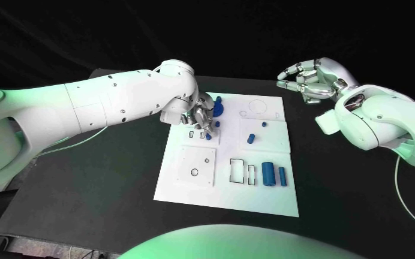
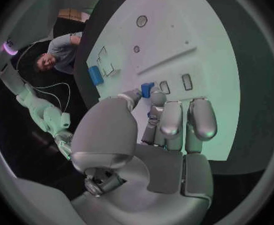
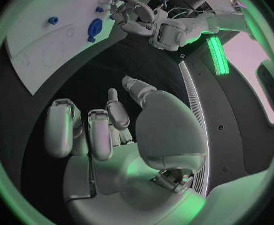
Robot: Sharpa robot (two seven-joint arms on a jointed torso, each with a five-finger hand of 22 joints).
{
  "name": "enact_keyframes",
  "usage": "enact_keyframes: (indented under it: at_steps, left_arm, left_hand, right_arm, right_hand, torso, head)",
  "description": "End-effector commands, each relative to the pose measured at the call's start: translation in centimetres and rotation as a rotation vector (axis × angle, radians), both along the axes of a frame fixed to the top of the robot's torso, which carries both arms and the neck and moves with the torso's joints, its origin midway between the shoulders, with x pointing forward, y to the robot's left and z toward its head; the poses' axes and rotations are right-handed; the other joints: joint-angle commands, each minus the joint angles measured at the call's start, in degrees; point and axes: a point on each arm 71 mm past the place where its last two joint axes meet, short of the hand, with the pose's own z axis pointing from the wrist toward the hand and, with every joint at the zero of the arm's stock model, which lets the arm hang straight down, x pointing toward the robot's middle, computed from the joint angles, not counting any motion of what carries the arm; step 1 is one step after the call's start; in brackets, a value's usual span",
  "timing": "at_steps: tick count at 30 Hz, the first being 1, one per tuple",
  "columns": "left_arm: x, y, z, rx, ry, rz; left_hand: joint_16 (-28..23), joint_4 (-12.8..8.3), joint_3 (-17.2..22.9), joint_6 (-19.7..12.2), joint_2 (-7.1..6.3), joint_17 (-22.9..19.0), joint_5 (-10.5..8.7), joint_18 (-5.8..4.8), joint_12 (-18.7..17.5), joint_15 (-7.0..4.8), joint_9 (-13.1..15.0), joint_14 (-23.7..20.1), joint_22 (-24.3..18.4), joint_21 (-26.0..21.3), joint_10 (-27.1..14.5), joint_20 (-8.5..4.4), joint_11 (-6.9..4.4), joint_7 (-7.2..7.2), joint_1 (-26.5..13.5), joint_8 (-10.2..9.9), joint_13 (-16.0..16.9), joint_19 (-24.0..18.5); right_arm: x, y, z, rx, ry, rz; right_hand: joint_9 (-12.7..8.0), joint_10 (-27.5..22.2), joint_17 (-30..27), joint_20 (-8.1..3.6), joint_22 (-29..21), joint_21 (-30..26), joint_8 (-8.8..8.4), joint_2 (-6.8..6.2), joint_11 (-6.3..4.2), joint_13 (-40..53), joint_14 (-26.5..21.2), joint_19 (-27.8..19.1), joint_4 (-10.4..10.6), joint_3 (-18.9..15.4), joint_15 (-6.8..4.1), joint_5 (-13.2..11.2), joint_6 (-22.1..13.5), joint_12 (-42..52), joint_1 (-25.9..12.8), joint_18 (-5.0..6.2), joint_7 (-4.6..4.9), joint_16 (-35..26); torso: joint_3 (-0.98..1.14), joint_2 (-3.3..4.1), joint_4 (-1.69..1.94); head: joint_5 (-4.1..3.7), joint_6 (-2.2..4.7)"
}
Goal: Assemble the parts on the task board
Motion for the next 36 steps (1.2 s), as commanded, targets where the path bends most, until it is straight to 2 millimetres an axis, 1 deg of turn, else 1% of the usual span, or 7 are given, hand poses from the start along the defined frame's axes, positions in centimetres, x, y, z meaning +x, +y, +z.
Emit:
enact_keyframes:
  at_steps: [1, 4, 6, 10, 24, 32, 36]
  left_arm:
    - [-0.1, -0.1, -0.1, -0.024, 0.027, 0.000]
    - [-0.1, -0.1, -0.1, -0.035, 0.033, 0.008]
    - [-0.1, 0.0, -0.1, -0.044, 0.039, 0.014]
    - [-0.1, 0.1, -0.1, -0.055, 0.043, 0.024]
    - [-0.2, 1.3, 0.6, -0.163, 0.012, 0.145]
    - [-1.0, 2.8, 0.9, -0.213, -0.060, 0.218]
    - [-1.4, 3.4, 0.7, -0.225, -0.121, 0.238]
  left_hand:
    - [-0.3, -0.6, 3.7, -0.3, 0.12, 0.0, 0.36, -0.96, 0.0, -0.67, 0.4, 0.0, 0.2, 0.3, -0.1, -0.02, -0.32, -0.16, 2.1, -0.2, 0.1, 0.2]
    - [-0.3, -2.2, 12.2, -0.8, -1.21, 0.1, 0.41, -0.98, -0.4, -0.69, 1.5, 0.0, 0.4, 0.4, 0.0, -0.15, -0.34, 0.05, 3.7, 0.2, 0.0, 0.2]
    - [-0.3, -5.7, 22.0, -1.2, -3.58, 0.1, 0.32, -1.02, -0.7, -0.54, 3.5, 0.0, 0.8, 0.7, 0.4, -0.17, -0.13, 0.59, 2.2, 1.3, 0.0, 0.2]
    - [-0.3, -9.1, 27.3, -1.4, -4.09, 0.1, 0.85, -1.04, -0.8, -0.39, 4.8, 0.0, 1.1, 0.9, 0.5, -0.12, 0.01, 0.41, 0.3, 1.9, 0.1, 0.3]
    - [-0.2, -12.1, 31.0, -0.5, -4.84, 0.3, 2.62, -1.32, -0.2, -0.70, 6.4, 0.1, 2.8, 1.9, 1.6, -0.33, -0.34, 0.04, -2.9, 3.0, 0.9, 1.3]
    - [-0.2, -13.8, 32.4, 0.2, -5.97, 0.4, 6.92, -1.63, 0.6, -1.06, 7.6, 0.1, 4.3, 2.7, 3.0, -0.67, -0.73, -0.36, -5.2, 3.9, 2.1, 2.3]
    - [-0.2, -14.5, 32.6, 0.8, -6.68, 0.4, 9.02, -1.72, 1.4, -1.32, 8.0, 0.2, 4.9, 3.0, 4.2, -0.89, -1.04, -0.67, -5.8, 4.2, 3.2, 2.6]
  right_arm:
    - [-0.1, 0.2, -0.1, -0.007, 0.002, 0.020]
    - [-0.1, 0.2, -0.1, -0.007, 0.002, 0.020]
    - [-0.1, 0.1, -0.1, -0.007, 0.002, 0.019]
    - [0.0, 0.1, -0.1, -0.007, 0.001, 0.018]
    - [0.0, -0.3, -0.1, -0.009, 0.001, 0.010]
    - [0.0, -0.8, -0.2, -0.012, 0.000, 0.001]
    - [0.1, -1.0, -0.2, -0.013, 0.000, -0.003]
  right_hand:
    - [0.1, -0.4, 2.7, -0.13, 8.9, -0.2, 0.20, -0.17, 0.16, 0.0, 3.1, -0.4, 0.2, -0.1, 0.24, 0.4, -0.4, -0.2, 0.2, 1.04, 0.11, -0.2]
    - [0.1, -0.4, 2.7, -0.13, 8.9, -0.2, 0.20, -0.17, 0.16, 0.0, 3.1, -0.4, 0.2, -0.1, 0.24, 0.4, -0.4, -0.2, 0.2, 1.04, 0.11, -0.2]
    - [0.1, -0.4, 2.6, -0.09, 8.8, -0.4, 0.36, -0.09, 0.18, 0.0, 3.1, -0.5, 0.3, -0.1, 0.27, 0.4, -0.5, -0.2, 0.3, 1.08, 0.13, -0.3]
    - [0.1, -0.4, 2.6, -0.09, 8.8, -0.4, 0.36, -0.09, 0.18, 0.0, 3.1, -0.5, 0.3, -0.1, 0.27, 0.4, -0.5, -0.2, 0.3, 1.08, 0.13, -0.3]
    - [0.2, -0.5, 2.6, -0.08, 8.8, -0.5, 0.41, -0.09, 0.19, -0.1, 3.1, -0.5, 0.4, -0.1, 0.28, 0.4, -0.6, -0.3, 0.3, 1.10, 0.14, -0.3]
    - [0.2, -0.6, 2.5, -0.06, 8.7, -0.7, 0.54, -0.06, 0.23, -0.1, 3.1, -0.6, 0.6, -0.2, 0.31, 0.5, -0.7, -0.3, 0.1, 1.13, 0.18, -0.4]
    - [0.2, -0.6, 2.5, -0.04, 8.7, -0.8, 0.59, -0.04, 0.25, -0.1, 3.0, -0.6, 0.7, -0.3, 0.32, 0.5, -0.7, -0.3, 0.0, 1.13, 0.19, -0.4]
  torso:
    - [0.03, -0.08, 0.05]
    - [0.02, -0.09, 0.01]
    - [0.02, -0.09, 0.00]
    - [0.03, -0.09, 0.00]
    - [0.02, -0.13, 0.14]
    - [0.07, -0.13, 0.18]
    - [0.12, -0.26, 0.43]
  head:
    - [0.07, -0.04]
    - [0.08, -0.04]
    - [0.11, -0.08]
    - [0.16, -0.01]
    - [0.13, 0.22]
    - [0.14, 0.06]
    - [0.10, -0.03]
